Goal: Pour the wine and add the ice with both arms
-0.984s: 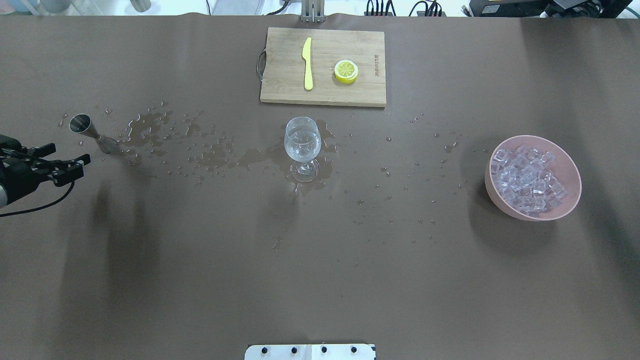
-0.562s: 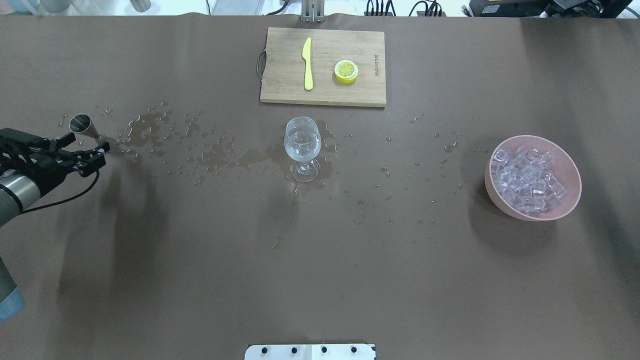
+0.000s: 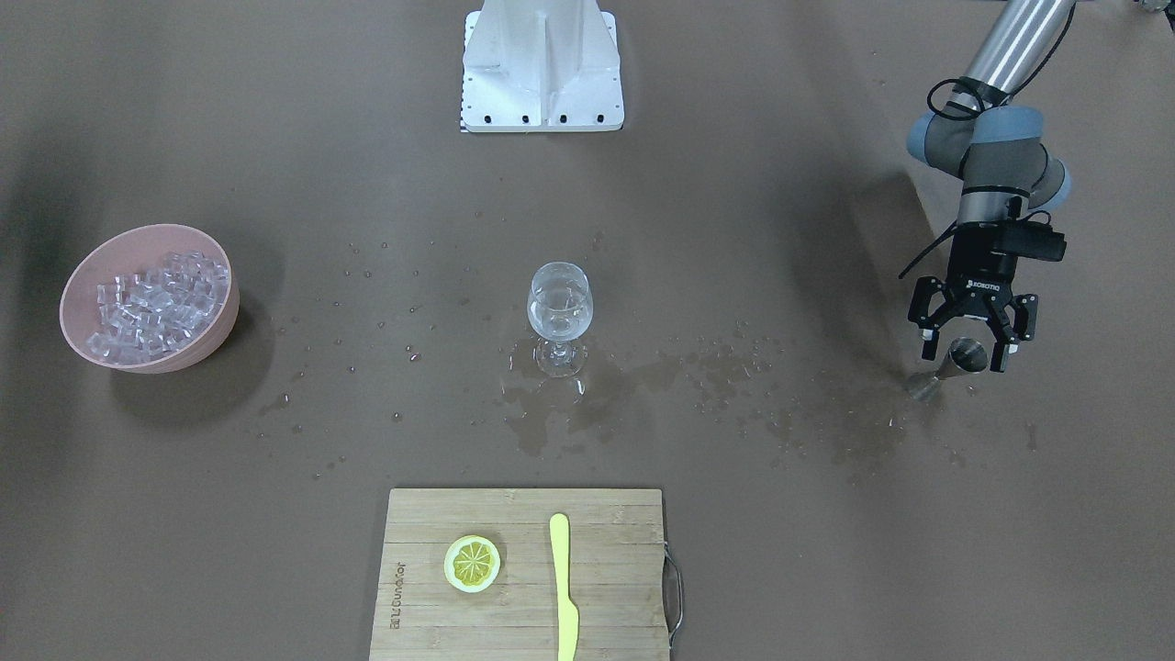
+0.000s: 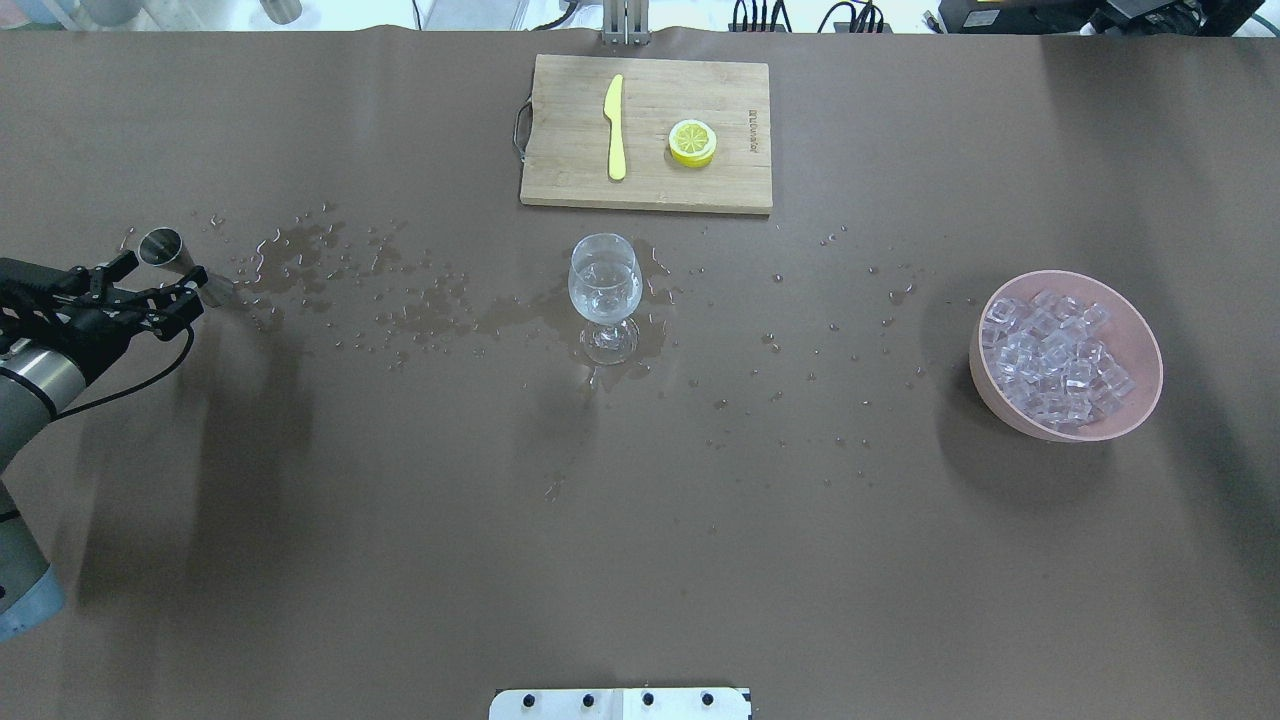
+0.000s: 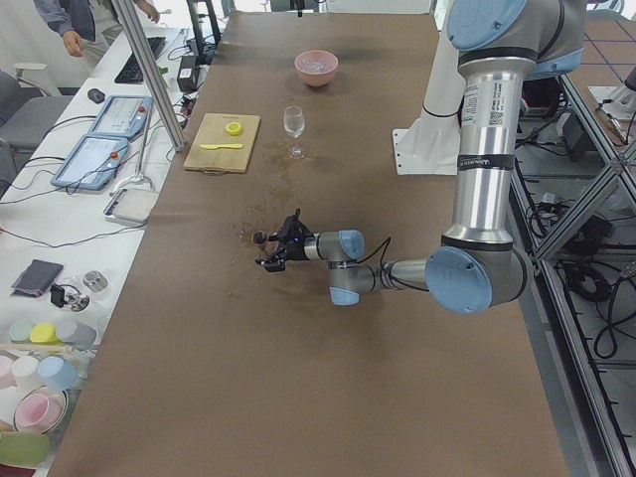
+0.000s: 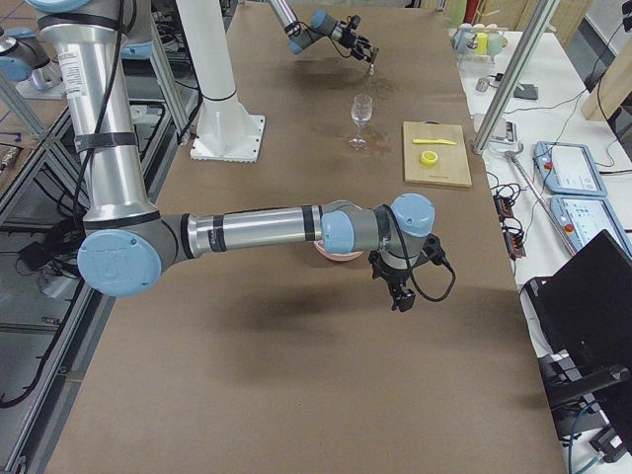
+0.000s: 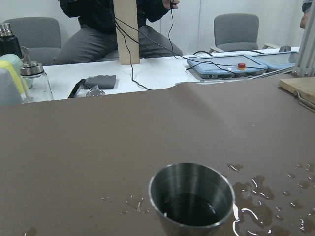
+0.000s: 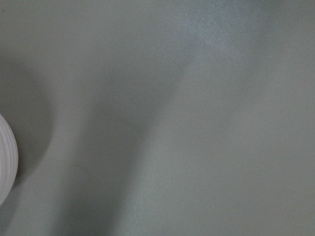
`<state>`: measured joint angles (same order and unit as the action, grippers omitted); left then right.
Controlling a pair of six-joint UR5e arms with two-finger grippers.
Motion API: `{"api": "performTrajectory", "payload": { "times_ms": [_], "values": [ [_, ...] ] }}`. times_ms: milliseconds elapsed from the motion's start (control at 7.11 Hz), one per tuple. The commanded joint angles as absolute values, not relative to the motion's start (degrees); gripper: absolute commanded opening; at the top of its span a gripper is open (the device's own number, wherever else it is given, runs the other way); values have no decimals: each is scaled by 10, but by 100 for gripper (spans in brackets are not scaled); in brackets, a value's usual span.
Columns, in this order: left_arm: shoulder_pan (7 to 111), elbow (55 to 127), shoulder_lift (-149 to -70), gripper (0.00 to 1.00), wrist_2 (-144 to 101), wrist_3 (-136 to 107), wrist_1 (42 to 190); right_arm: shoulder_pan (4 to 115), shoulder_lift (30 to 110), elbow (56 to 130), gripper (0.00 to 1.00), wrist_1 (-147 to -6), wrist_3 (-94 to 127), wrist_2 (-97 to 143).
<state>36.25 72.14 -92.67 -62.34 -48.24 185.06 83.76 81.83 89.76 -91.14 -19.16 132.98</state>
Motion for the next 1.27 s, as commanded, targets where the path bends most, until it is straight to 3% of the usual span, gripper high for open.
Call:
{"api": "performTrajectory", "payload": {
  "times_ms": [0,422,562,703,844,984,1125],
  "values": [
    [360,715,-940,94,-615,-481,1847,838,818,897,100,-911,-192,1330],
    [360,710,-941,93,-616,-479,1847,838,818,895,100,-911,-192,1330],
    [360,709,-941,89,-616,-479,1847,838,818,894,100,-911,-192,1330],
    [359,703,-941,79,-616,-479,1849,838,818,895,100,-911,-192,1330],
    [359,706,-941,53,-616,-479,1854,838,818,895,100,-911,-192,1330],
    [359,705,-940,19,-616,-479,1854,838,818,894,100,-911,-192,1330],
    [359,709,-939,0,-620,-479,1854,838,818,894,100,-911,-192,1330]
  ]
}}
